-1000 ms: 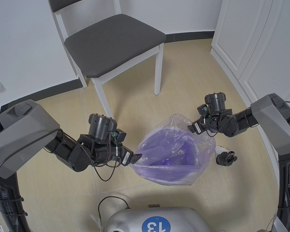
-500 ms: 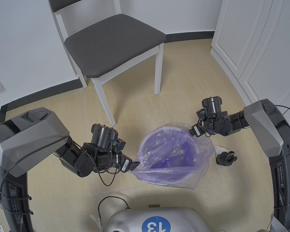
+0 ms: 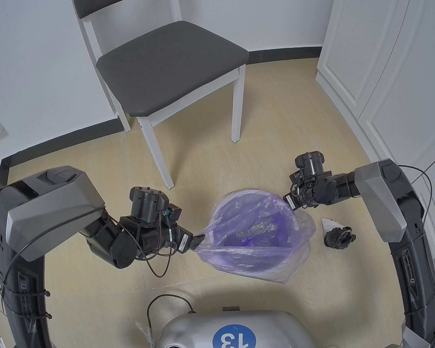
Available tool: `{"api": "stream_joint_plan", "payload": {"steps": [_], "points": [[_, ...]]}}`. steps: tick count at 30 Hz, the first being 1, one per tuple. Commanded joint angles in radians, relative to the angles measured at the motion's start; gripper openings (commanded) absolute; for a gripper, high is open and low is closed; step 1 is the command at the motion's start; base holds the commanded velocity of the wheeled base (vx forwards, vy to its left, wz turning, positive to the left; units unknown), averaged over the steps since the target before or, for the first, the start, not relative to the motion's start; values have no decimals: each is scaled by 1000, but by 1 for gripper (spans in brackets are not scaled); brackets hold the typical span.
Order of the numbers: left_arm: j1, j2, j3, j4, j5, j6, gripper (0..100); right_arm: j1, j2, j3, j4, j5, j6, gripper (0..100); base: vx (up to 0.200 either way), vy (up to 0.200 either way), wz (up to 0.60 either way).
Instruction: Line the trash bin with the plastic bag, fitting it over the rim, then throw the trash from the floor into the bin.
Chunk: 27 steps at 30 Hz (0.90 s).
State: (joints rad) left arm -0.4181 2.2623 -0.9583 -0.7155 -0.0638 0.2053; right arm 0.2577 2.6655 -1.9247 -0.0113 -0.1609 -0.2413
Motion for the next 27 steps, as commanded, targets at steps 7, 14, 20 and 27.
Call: {"api": "stream_joint_plan", "payload": {"steps": [7, 14, 20, 27], "points": [[-5, -99, 38, -55, -39, -69, 100, -11, -230, 79, 97, 57, 27, 100, 0, 0, 0], [-1, -90, 95, -130, -54, -72, 100, -14, -418, 288, 74, 67, -13, 100, 0, 0, 0], [1, -73, 142, -140, -44, -61, 100, 81, -667, 610, -22, 169, -39, 100, 0, 0, 0], [7, -55, 199, -193, -42, -63, 100, 235, -760, 925, -228, 165, -164, 100, 0, 0, 0]]}}
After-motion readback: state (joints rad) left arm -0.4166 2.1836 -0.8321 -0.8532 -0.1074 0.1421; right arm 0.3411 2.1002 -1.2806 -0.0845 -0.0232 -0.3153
